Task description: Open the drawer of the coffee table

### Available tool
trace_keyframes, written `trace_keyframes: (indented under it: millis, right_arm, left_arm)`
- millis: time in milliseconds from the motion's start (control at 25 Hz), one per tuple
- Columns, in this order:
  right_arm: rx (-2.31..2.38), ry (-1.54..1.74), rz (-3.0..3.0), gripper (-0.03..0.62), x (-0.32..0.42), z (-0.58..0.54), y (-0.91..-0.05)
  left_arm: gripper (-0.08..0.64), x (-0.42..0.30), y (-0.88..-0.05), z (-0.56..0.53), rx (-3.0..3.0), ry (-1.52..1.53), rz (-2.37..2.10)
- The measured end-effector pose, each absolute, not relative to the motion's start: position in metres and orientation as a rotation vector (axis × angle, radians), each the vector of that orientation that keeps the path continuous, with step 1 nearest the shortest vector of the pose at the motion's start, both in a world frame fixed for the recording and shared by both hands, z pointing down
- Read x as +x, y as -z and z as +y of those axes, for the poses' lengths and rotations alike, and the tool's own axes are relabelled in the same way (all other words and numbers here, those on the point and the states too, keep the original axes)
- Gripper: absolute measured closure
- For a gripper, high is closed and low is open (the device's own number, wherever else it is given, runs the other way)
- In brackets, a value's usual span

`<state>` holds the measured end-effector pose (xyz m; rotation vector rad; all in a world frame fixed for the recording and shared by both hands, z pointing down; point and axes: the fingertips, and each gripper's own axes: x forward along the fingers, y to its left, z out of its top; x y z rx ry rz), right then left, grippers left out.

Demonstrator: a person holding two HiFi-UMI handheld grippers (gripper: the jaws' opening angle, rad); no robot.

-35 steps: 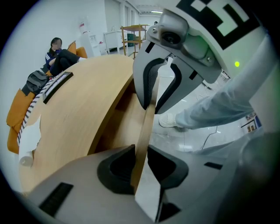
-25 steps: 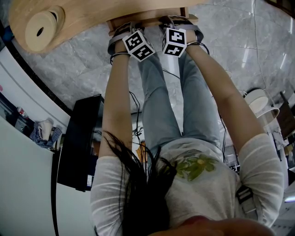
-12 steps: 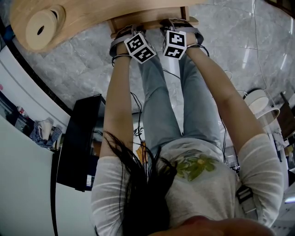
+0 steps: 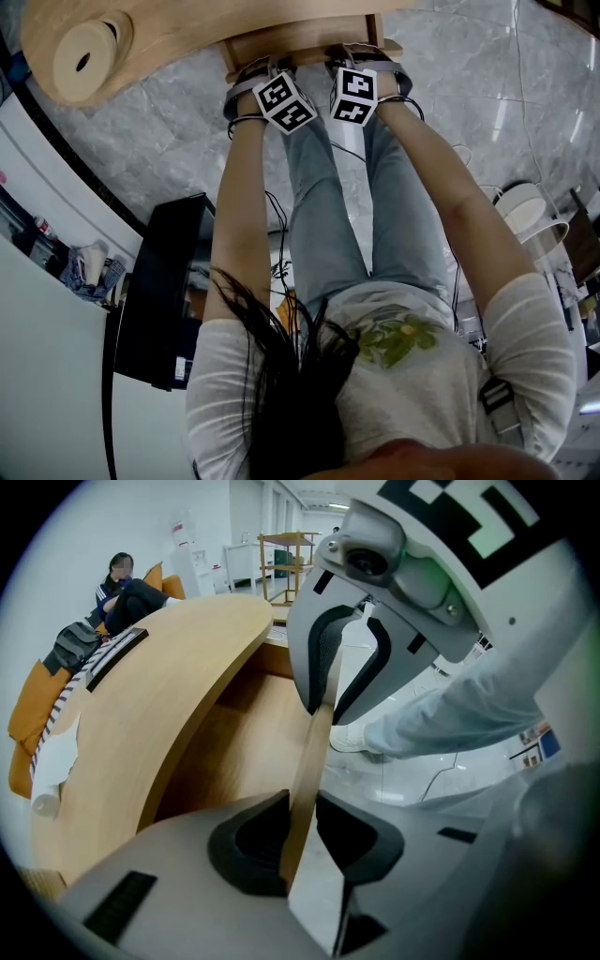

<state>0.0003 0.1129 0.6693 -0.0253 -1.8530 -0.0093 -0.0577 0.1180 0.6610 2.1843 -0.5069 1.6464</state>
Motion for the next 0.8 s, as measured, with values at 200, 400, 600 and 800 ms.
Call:
trace_keyframes:
  millis: [200, 400, 600, 800]
  right_arm:
    - [-0.020, 0.001, -1.851, 0.511, 0.000, 0.112, -0.670]
    - [-0.047, 0.001, -1.851, 0.512, 0.000, 0.120, -0.663]
    - [-0.037, 0.005, -1.851, 0.512, 0.001, 0.121, -0.665]
    - [-0.039, -0.001, -1.842, 0.512, 0.003, 0.125, -0.667]
  left_arm:
    - [0.462, -0.057, -0.663, 0.117, 2.185, -1.647, -0.519]
    - [0.463, -0.056, -0.660, 0.124, 2.184, -1.657, -0.494]
    - [0.463, -0.056, -0.661, 0.124, 2.183, -1.665, -0.504]
    - [0.463, -0.054, -0.661, 0.129, 2.182, -1.655, -0.477]
